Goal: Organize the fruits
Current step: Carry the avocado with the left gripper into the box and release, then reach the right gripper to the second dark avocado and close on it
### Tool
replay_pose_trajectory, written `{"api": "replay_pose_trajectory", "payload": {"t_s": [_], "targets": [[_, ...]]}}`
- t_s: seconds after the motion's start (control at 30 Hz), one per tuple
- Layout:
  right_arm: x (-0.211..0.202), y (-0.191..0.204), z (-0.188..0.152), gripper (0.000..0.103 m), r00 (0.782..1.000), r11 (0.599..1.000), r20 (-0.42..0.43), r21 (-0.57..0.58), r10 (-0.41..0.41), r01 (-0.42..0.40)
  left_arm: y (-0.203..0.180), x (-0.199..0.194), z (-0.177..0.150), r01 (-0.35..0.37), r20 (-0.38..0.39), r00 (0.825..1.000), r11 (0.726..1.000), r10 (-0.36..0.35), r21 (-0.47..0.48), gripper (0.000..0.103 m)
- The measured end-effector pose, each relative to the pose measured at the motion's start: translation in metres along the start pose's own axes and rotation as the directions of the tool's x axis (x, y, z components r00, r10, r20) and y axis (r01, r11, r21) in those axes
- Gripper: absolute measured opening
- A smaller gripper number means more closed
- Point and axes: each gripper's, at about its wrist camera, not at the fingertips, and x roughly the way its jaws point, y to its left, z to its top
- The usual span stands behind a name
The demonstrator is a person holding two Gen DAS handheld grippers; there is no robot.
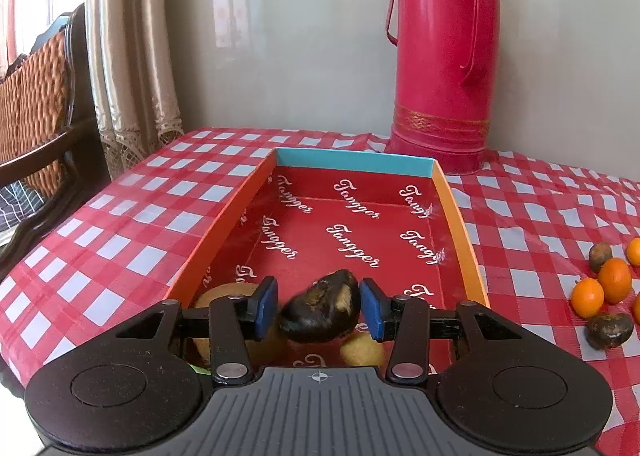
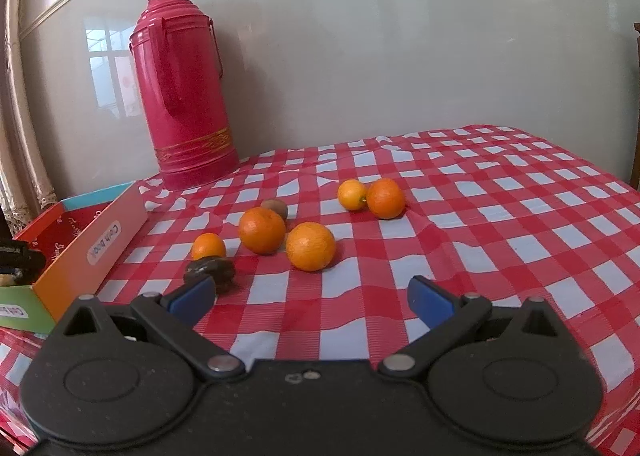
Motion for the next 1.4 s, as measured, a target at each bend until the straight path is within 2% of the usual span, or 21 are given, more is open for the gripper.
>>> {"api": "replay_pose_trajectory", "payload": {"t_s": [0.23,0.43,0.47,0.6,0.67,0.87,0.97,1.13,1.3,1.37,1.4], "targets": [[0.002,0.002,0.000,0.097,1.000,1.000,-0.001,0.003,0.009,-0.009,0.001,0.001,0.004,-0.006,-0.014,1.000,1.000,0.006,-0.030,0.045],[0.004,0.003,0.001,0.097,1.000,1.000,-0.001,0.011,0.015,-0.015,0.013,-0.016,0.007,0.000,0.033,0.999,0.998,0.002,-0.070,0.055],[0.004,0.004,0.001,0.097,1.000,1.000,-0.002,0.011,0.015,-0.015,0.015,-0.022,0.007,0.004,0.049,0.999,0.998,-0.001,-0.067,0.059],[0.006,0.008,0.001,0.097,0.999,0.999,-0.001,0.008,0.033,-0.033,0.027,-0.045,0.003,-0.008,0.105,0.994,0.997,0.016,-0.079,0.090],[0.006,0.011,0.001,0.097,0.999,0.999,0.003,0.002,0.042,-0.042,0.033,-0.054,0.000,-0.010,0.121,0.992,0.997,0.019,-0.081,0.095],[0.011,0.023,0.002,0.097,0.996,0.996,0.000,-0.015,0.084,-0.084,0.054,-0.072,-0.024,-0.041,0.133,0.990,0.997,0.050,-0.066,0.098],[0.015,0.031,0.002,0.097,0.995,0.995,-0.002,-0.029,0.097,-0.097,0.063,-0.074,-0.037,-0.078,0.140,0.986,0.995,0.086,-0.065,0.103],[0.024,0.041,0.004,0.097,0.993,0.992,-0.010,-0.030,0.120,-0.120,0.080,-0.076,-0.043,-0.109,0.149,0.981,0.989,0.124,-0.104,0.103],[0.038,0.054,0.010,0.088,0.991,0.990,-0.039,-0.055,0.128,-0.130,0.105,-0.077,-0.050,-0.162,0.151,0.971,0.973,0.187,-0.164,0.103],[0.045,0.057,0.010,0.071,0.988,0.988,-0.061,-0.049,0.141,-0.144,0.115,-0.076,-0.052,-0.179,0.139,0.968,0.965,0.207,-0.190,0.103],[0.048,0.060,0.009,0.067,0.987,0.988,-0.078,-0.049,0.141,-0.145,0.120,-0.075,-0.053,-0.186,0.135,0.967,0.961,0.215,-0.203,0.103]]}}
